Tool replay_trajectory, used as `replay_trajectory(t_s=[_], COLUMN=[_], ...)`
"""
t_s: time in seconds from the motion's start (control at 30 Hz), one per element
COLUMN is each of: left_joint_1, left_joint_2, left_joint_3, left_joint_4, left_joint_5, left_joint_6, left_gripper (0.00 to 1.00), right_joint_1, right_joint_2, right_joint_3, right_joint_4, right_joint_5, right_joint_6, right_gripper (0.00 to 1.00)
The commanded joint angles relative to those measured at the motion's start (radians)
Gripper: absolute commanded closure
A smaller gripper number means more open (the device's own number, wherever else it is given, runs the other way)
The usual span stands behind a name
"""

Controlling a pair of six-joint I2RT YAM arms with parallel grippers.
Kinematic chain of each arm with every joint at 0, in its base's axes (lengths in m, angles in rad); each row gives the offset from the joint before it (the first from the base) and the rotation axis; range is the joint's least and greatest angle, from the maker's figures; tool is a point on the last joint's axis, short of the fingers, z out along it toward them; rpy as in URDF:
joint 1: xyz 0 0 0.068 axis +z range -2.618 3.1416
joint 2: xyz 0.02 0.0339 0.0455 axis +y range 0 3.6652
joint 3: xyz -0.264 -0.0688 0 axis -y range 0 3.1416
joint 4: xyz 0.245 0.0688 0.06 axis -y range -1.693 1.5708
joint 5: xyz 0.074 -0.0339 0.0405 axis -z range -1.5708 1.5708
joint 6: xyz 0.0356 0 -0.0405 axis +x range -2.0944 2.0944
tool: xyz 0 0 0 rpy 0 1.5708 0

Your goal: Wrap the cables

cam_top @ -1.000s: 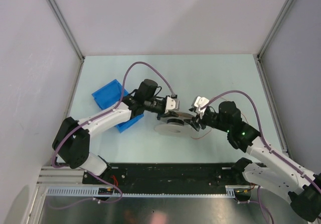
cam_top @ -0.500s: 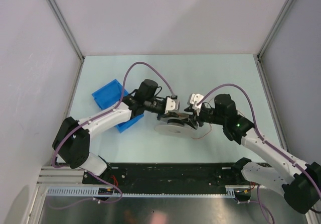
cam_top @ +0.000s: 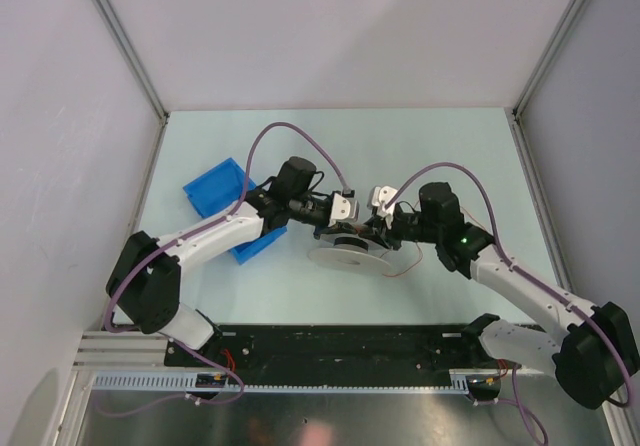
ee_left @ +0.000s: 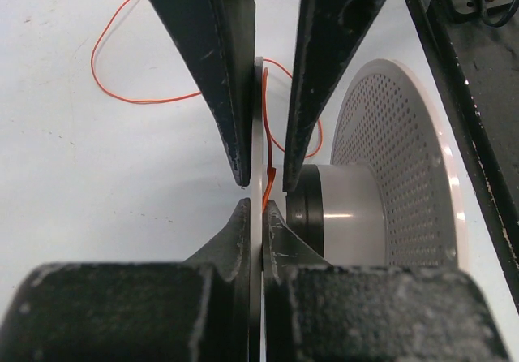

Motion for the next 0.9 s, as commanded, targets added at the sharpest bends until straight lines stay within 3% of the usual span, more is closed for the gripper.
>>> replay_trajectory(t_s=[0.0, 0.2, 0.37, 0.47, 0.67, 0.87], left_joint_1=[-0.004, -0.001, 0.006, 0.004, 0.004, 0.002], left_joint_2=[0.014, 0.006, -0.004, -0.001, 0.006, 0.016], left_joint_3=[0.024, 0.018, 0.025, 0.042, 0.069, 0.091], left_joint_4=[0.014, 0.015, 0.014, 0.015, 0.016, 0.014], left_joint_5=[-0.015, -0.012, -0.001, 0.002, -0.001, -0.011], left_joint_6=[0.043, 0.034, 0.023, 0.014, -0.008, -0.02], left_gripper=[1.0, 0.97, 0.73, 0.66, 0.65, 0.75], right_joint_1=[-0.013, -0.023, -0.035, -0.036, -0.035, -0.035], right_joint_2=[0.021, 0.04, 0.049, 0.051, 0.054, 0.052], right_joint_3=[0.036, 0.036, 0.036, 0.036, 0.036, 0.036], right_joint_4=[0.029, 0.024, 0.03, 0.029, 0.023, 0.026], right_joint_5=[-0.037, -0.041, -0.065, -0.077, -0.088, -0.086], right_joint_6=[-0.012, -0.042, -0.076, -0.084, -0.088, -0.089], right_gripper=[0.76, 0.98, 1.0, 1.0, 1.0, 1.0])
